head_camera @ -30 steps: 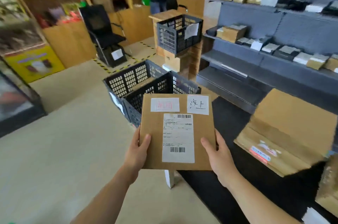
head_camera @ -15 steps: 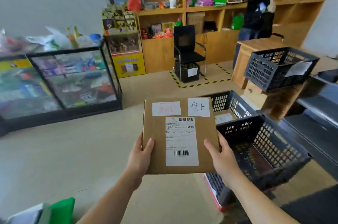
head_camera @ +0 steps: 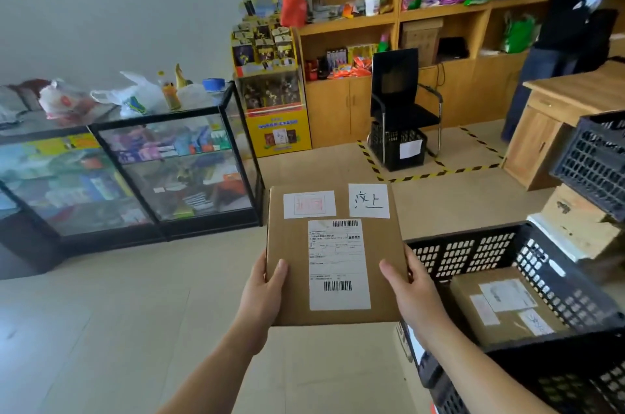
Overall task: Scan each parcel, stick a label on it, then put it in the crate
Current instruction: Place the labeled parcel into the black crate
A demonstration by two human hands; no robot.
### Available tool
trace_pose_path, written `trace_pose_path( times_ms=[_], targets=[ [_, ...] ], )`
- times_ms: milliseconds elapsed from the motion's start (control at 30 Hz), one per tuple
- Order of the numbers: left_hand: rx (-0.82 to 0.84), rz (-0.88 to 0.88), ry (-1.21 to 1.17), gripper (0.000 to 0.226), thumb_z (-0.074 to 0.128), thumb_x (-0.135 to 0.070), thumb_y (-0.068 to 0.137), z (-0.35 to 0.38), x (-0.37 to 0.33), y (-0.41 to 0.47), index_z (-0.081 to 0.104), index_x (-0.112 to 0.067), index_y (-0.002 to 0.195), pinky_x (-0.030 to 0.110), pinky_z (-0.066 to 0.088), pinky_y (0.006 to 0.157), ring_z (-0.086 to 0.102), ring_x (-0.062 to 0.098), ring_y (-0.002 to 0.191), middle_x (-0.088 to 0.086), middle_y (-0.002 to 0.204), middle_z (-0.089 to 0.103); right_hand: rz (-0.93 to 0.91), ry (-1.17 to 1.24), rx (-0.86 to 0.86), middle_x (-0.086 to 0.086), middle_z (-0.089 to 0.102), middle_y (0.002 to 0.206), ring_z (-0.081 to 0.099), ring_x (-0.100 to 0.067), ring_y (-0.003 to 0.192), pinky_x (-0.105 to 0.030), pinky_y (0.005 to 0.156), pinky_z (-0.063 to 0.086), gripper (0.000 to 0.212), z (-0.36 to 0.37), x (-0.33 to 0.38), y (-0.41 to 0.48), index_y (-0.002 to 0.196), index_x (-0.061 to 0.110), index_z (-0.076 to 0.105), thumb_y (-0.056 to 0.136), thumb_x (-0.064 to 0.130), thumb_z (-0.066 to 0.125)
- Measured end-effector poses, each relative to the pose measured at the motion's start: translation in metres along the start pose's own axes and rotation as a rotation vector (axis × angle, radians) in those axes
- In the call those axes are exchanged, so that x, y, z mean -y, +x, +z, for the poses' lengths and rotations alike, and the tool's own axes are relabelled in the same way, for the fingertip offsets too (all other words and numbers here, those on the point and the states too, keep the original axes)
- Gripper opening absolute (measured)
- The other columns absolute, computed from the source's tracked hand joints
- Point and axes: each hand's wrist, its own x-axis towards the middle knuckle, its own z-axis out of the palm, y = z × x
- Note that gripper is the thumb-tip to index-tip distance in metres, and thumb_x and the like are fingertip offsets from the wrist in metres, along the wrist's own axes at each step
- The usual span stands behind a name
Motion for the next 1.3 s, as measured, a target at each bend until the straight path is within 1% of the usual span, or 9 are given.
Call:
trace_pose_path(
  times_ms=[167,300,567,700,800,900,967,1133,1300],
  targets=[
    [0.037,-0.018,0.024,0.046,0.05,-0.046,0.102,0.052,-0.041,0.1,0.04,-0.042,0.146,0.031,0.057,0.077,0.068,0.012,0.104,-0.012,0.123,0.066,0.054,0.051,-0.057,0.016,0.071,0.124,0.07,-0.007,0.11,-0.039,0.094,0.06,0.047,-0.017,0.009,0.103,0.145,0.043,0.048,0.101,0.033,0.063],
    [0.176,-0.025,0.069,0.036,0.052,-0.043,0.102,0.12,-0.062,0.168,0.046,-0.045,0.138,0.03,0.056,0.075,0.069,0.01,0.102,-0.014,0.119,0.068,0.1,0.103,-0.225,0.019,0.073,0.118,0.071,-0.004,0.104,-0.027,0.081,0.06,0.045,-0.054,0.005,0.151,0.138,0.047,0.05,0.101,0.024,0.063],
    [0.722,-0.044,0.314,0.038,0.064,-0.032,0.098,0.311,-0.06,0.278,0.043,-0.031,0.13,0.028,0.052,0.075,0.065,0.011,0.107,-0.009,0.124,0.062,0.271,0.238,-0.822,0.019,0.072,0.114,0.07,-0.008,0.102,-0.03,0.081,0.055,0.048,-0.143,-0.038,0.183,0.139,0.049,0.042,0.102,0.026,0.062],
    [1.01,-0.109,0.506,0.043,0.068,-0.024,0.094,0.397,-0.042,0.312,0.046,-0.023,0.13,0.029,0.053,0.075,0.066,0.014,0.104,-0.006,0.121,0.065,0.442,0.326,-1.162,0.008,0.061,0.129,0.062,-0.013,0.105,-0.037,0.084,0.052,0.057,-0.161,-0.069,0.179,0.149,0.031,0.036,0.1,0.022,0.064],
    [1.175,-0.105,0.669,0.041,0.066,-0.02,0.089,0.452,-0.023,0.319,0.05,-0.023,0.127,0.031,0.053,0.075,0.066,0.016,0.101,-0.006,0.116,0.065,0.587,0.362,-1.303,0.008,0.06,0.118,0.062,-0.017,0.104,-0.042,0.088,0.052,0.059,-0.173,-0.095,0.177,0.151,0.024,0.039,0.099,0.025,0.066],
    [1.247,-0.05,0.811,0.025,0.062,-0.014,0.093,0.505,-0.002,0.319,0.057,-0.016,0.118,0.024,0.052,0.066,0.066,0.013,0.089,-0.005,0.101,0.067,0.712,0.365,-1.355,0.005,0.061,0.117,0.063,-0.021,0.102,-0.043,0.086,0.055,0.053,-0.198,-0.114,0.186,0.149,0.025,0.044,0.1,0.031,0.063],
    [1.268,-0.002,0.89,0.021,0.061,-0.02,0.093,0.54,0.017,0.319,0.06,-0.016,0.113,0.029,0.056,0.072,0.067,0.017,0.09,0.001,0.105,0.07,0.769,0.35,-1.366,0.004,0.062,0.115,0.063,-0.022,0.099,-0.04,0.077,0.056,0.049,-0.222,-0.127,0.196,0.147,0.024,0.047,0.101,0.033,0.06],
    [1.262,0.155,1.082,0.046,0.054,-0.03,0.096,0.609,0.082,0.326,0.052,-0.011,0.138,0.04,0.051,0.096,0.061,0.03,0.111,0.009,0.129,0.063,0.844,0.259,-1.384,0.001,0.062,0.115,0.062,-0.025,0.104,-0.044,0.092,0.054,0.044,-0.284,-0.183,0.219,0.142,0.021,0.052,0.1,0.032,0.059],
    [1.273,0.134,1.065,0.048,0.051,-0.032,0.101,0.644,0.14,0.338,0.043,-0.012,0.145,0.043,0.052,0.099,0.059,0.028,0.111,0.009,0.132,0.06,0.864,0.219,-1.385,-0.002,0.063,0.112,0.058,-0.021,0.095,-0.034,0.082,0.048,0.042,-0.314,-0.243,0.235,0.14,0.017,0.053,0.1,0.028,0.059]
  ],
)
